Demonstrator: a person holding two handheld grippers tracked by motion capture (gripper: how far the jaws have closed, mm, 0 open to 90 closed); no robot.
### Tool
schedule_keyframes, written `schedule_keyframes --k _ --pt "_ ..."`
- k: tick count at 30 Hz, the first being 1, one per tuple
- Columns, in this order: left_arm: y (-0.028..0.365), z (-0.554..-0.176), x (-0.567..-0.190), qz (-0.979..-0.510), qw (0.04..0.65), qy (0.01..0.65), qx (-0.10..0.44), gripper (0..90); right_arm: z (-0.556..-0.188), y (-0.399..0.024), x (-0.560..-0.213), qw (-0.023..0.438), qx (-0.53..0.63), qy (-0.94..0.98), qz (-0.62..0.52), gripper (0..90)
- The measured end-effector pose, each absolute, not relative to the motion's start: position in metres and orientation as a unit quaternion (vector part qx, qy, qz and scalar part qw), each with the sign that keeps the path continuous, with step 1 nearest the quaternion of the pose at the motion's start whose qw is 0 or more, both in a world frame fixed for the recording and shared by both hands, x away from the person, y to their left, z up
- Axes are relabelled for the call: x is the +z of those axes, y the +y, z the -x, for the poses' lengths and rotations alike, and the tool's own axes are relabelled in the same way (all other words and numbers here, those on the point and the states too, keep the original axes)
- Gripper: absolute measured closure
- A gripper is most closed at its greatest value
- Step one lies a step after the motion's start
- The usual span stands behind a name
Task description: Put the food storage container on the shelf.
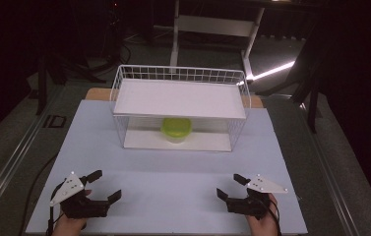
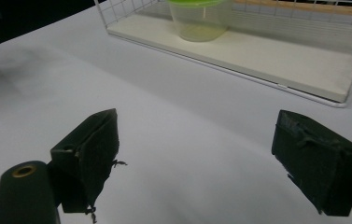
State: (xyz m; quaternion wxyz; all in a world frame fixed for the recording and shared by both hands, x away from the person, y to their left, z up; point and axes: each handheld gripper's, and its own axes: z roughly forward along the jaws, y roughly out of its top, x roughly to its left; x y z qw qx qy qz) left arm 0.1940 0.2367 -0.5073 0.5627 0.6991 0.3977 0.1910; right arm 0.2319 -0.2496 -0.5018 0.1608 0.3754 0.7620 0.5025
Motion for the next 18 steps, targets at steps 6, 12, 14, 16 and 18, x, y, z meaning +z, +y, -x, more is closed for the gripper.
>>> schedule_keyframes --k 6,12,14,16,18 --pt "0.2387 -0.1935 -0.5071 -0.695 0.565 0.4 0.191 1.5 -0.2324 -0.2466 -0.5023 0.163 0.501 0.765 -0.371 14.8" --pt "0.2397 -0.1926 -0.5063 -0.695 0.565 0.399 0.194 1.5 -0.2335 -0.2495 -0.5035 0.16 0.499 0.761 -0.382 14.9" --pt "0.2402 -0.1927 -0.5064 -0.695 0.564 0.401 0.193 1.5 -0.2342 -0.2502 -0.5039 0.158 0.499 0.761 -0.383 14.9" --pt "0.2405 -0.1929 -0.5066 -0.695 0.564 0.402 0.194 1.5 -0.2343 -0.2503 -0.5043 0.158 0.497 0.762 -0.384 14.9" --pt "0.241 -0.1932 -0.5071 -0.695 0.564 0.403 0.192 1.5 -0.2345 -0.2501 -0.5045 0.157 0.498 0.762 -0.384 14.9"
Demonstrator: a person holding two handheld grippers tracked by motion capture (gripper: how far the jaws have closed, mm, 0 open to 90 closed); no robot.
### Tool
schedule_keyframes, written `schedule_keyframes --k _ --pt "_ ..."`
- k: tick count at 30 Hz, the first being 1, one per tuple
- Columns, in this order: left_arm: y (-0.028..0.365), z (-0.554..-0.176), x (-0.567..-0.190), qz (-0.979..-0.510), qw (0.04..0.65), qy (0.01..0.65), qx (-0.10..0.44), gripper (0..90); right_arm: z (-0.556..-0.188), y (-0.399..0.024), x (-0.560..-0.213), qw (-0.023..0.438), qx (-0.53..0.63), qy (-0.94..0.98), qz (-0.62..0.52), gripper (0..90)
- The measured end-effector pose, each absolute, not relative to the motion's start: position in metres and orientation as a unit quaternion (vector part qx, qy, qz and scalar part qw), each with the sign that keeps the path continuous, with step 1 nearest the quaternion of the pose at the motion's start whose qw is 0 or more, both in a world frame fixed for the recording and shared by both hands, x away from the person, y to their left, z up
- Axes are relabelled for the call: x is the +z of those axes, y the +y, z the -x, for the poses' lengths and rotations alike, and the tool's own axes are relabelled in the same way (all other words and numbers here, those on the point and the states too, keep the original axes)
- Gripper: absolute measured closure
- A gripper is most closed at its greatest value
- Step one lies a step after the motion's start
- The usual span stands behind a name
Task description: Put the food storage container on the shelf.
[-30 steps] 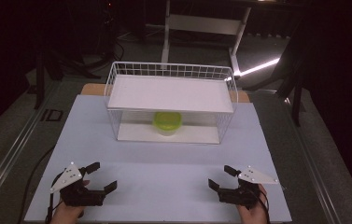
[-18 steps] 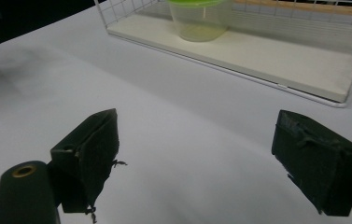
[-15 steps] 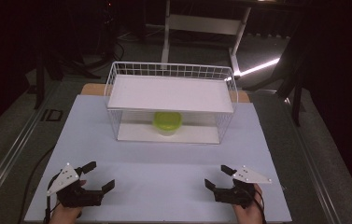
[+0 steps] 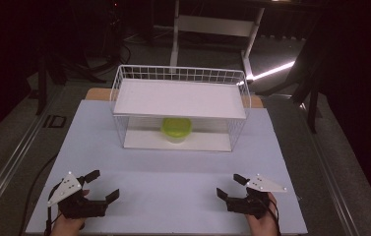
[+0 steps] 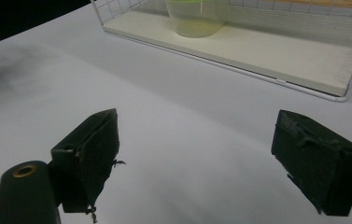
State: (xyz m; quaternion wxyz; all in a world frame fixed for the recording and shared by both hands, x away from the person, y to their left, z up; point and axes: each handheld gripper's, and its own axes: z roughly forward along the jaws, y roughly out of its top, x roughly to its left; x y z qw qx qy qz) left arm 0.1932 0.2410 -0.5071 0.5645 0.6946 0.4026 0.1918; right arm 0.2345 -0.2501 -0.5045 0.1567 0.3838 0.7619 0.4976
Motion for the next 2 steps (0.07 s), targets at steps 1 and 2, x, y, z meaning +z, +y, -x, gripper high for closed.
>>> schedule_keyframes --k 1,2 --pt "0.2411 -0.1931 -0.5071 -0.695 0.564 0.402 0.192 1.5 -0.2347 -0.25 -0.5045 0.157 0.497 0.762 -0.384 14.9" --pt "0.2411 -0.1931 -0.5071 -0.695 0.564 0.402 0.192 1.5 -0.2349 -0.2497 -0.5046 0.156 0.497 0.762 -0.385 15.0"
